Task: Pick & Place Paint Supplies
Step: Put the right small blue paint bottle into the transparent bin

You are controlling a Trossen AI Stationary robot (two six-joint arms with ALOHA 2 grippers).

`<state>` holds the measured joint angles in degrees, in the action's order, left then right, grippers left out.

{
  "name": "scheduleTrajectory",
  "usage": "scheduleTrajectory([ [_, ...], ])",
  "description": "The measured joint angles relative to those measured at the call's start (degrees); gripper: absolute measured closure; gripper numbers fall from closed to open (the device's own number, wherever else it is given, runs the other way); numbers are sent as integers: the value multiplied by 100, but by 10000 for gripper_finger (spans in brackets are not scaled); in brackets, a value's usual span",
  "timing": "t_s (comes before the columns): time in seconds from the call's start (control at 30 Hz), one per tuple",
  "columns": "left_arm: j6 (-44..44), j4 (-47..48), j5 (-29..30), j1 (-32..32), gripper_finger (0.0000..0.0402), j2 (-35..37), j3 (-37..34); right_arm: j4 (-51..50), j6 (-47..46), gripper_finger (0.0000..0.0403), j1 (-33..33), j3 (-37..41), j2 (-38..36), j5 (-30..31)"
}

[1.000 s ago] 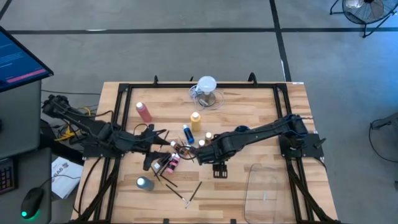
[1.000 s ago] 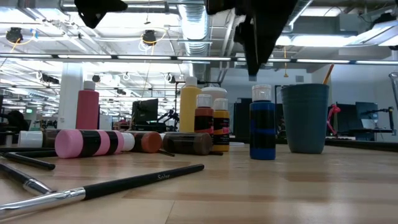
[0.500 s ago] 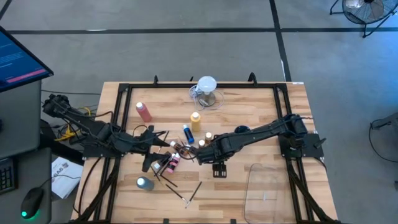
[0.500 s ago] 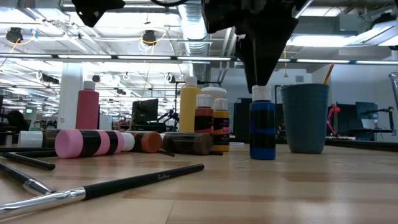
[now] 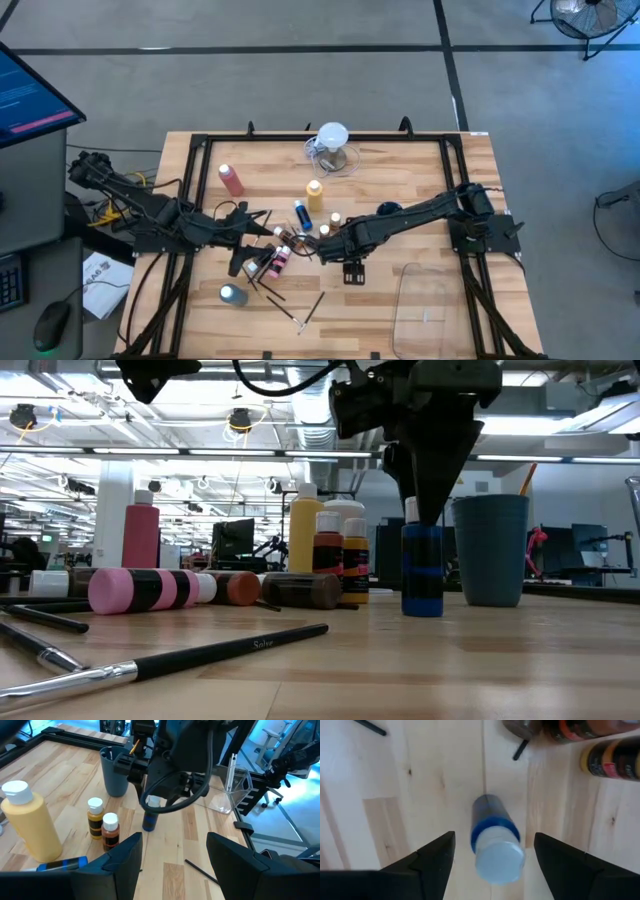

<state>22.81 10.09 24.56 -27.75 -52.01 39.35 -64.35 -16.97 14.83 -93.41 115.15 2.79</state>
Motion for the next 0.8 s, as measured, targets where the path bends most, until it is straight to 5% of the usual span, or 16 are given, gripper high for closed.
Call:
scheduleTrajectory([
  [0.8,0,-9,0,2,192,0,-2,127,-108,138,-69,0,0,2],
])
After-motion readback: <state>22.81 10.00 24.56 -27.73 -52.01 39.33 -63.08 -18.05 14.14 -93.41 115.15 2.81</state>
